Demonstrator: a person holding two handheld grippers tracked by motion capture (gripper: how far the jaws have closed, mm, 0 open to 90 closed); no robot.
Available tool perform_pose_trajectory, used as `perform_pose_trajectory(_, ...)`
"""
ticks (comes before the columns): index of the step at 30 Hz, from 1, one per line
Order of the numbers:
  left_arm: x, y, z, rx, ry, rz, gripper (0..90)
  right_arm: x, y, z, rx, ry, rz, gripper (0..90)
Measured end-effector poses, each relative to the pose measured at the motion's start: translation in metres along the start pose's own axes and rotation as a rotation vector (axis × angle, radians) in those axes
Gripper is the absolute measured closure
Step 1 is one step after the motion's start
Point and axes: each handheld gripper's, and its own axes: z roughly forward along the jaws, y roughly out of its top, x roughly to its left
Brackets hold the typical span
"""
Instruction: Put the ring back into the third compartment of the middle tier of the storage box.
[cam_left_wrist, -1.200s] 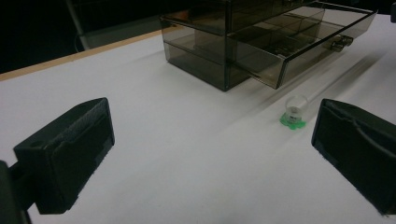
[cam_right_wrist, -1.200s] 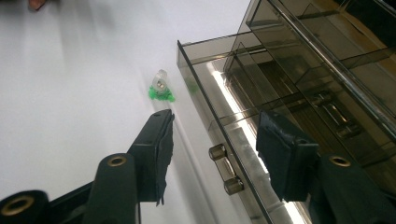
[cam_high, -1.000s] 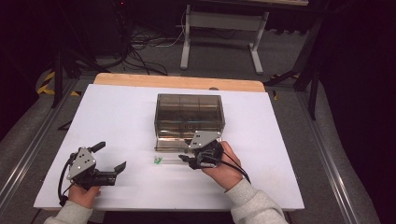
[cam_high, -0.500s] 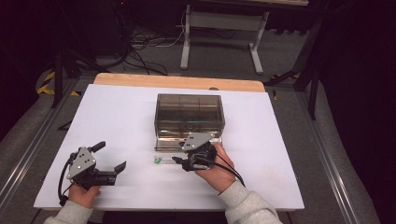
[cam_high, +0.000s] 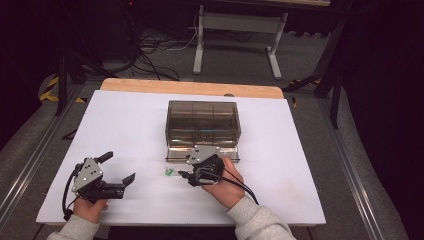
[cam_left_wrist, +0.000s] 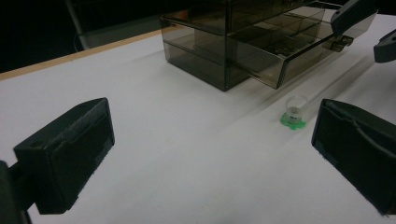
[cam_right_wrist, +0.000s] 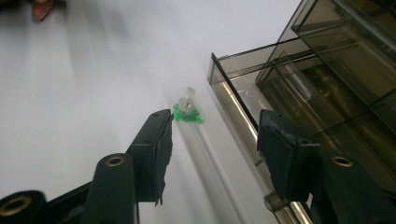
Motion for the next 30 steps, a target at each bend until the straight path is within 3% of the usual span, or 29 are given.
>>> perform_pose_trajectory(24, 0.0, 0.0, 0.0, 0.0, -0.007, -0.002, 0.3, 0.014, 0.002, 0.038, 0.046, 0.02, -0.016, 49.1)
perform_pose_trajectory(30, 0.0, 0.0, 0.0, 0.0, -0.003, 0.001, 0.3, 0.019, 0.001, 0.044, 0.035, -0.004, -0.025, 50.3)
